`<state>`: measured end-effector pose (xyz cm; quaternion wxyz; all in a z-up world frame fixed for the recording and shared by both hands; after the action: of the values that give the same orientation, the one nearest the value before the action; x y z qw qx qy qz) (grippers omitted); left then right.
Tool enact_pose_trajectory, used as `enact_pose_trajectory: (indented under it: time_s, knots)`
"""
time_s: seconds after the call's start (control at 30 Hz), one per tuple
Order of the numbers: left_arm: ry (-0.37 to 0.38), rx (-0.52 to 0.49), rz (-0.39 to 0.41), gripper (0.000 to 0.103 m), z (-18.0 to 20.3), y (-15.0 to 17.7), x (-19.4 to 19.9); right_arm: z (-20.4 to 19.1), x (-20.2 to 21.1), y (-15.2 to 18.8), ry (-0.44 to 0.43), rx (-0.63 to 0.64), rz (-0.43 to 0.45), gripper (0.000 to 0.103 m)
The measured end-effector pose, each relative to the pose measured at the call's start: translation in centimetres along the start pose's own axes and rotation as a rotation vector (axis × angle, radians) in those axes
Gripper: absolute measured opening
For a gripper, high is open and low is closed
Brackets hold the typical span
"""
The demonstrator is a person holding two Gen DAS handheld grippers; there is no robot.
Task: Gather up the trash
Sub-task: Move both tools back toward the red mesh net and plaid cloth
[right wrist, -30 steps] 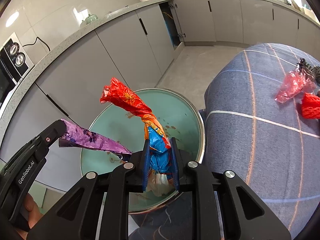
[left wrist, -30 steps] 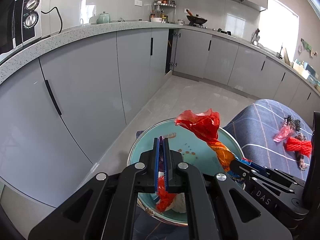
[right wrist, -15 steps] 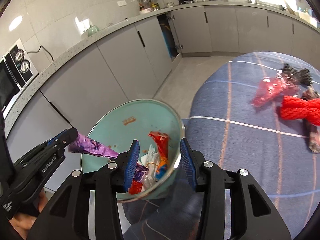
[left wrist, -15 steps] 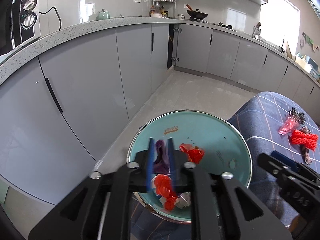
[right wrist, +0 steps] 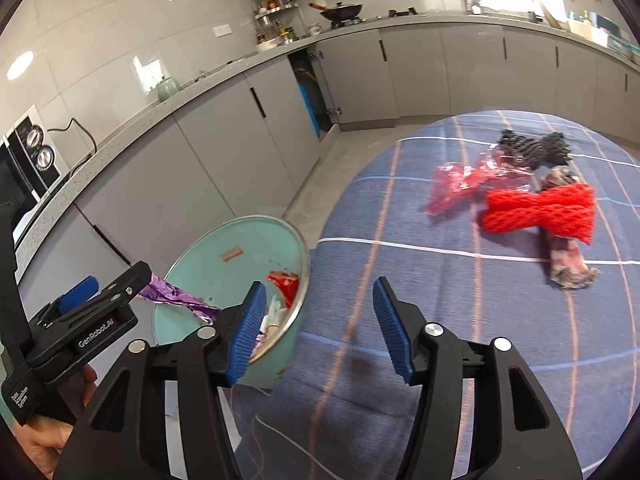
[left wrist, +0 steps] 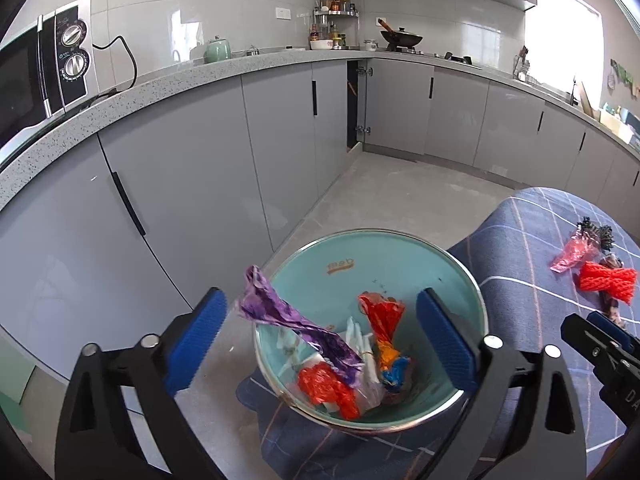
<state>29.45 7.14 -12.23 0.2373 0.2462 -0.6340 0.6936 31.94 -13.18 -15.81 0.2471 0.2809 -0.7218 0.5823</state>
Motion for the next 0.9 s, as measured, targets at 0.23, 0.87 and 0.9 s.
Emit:
enact_pose_trajectory:
  time_s: [0.23,0.87,0.9]
  knots:
    - [0.017,-0.045,-0.013,0.097,2.8,0.7,0.3,3.5,1.2,0.1,0.042,-0.049,0.012,0.059]
    - [0.172,-0.155,-0.066,0.097,12.4,3.0,-0.1,14.9,3.7,1.7,0.186,-0.182,0.012,0.061]
    - [0.178,-0.166,-0.070,0.097,13.0,3.2,-0.2,15.7,3.8,1.8,0.195,-0.194,0.009,0.061]
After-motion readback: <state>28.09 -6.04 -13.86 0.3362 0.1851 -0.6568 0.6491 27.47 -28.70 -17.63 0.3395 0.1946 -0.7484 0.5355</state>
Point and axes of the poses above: each gripper's, at about its wrist camera, not at the fingertips, and x roughly against the way its jaws point, z to its right, y to its underside, the point moved 8 cm from there along -x, roughly the way its jaws point, and after that the axes turned 10 degrees about y, right-handed, at the moved point
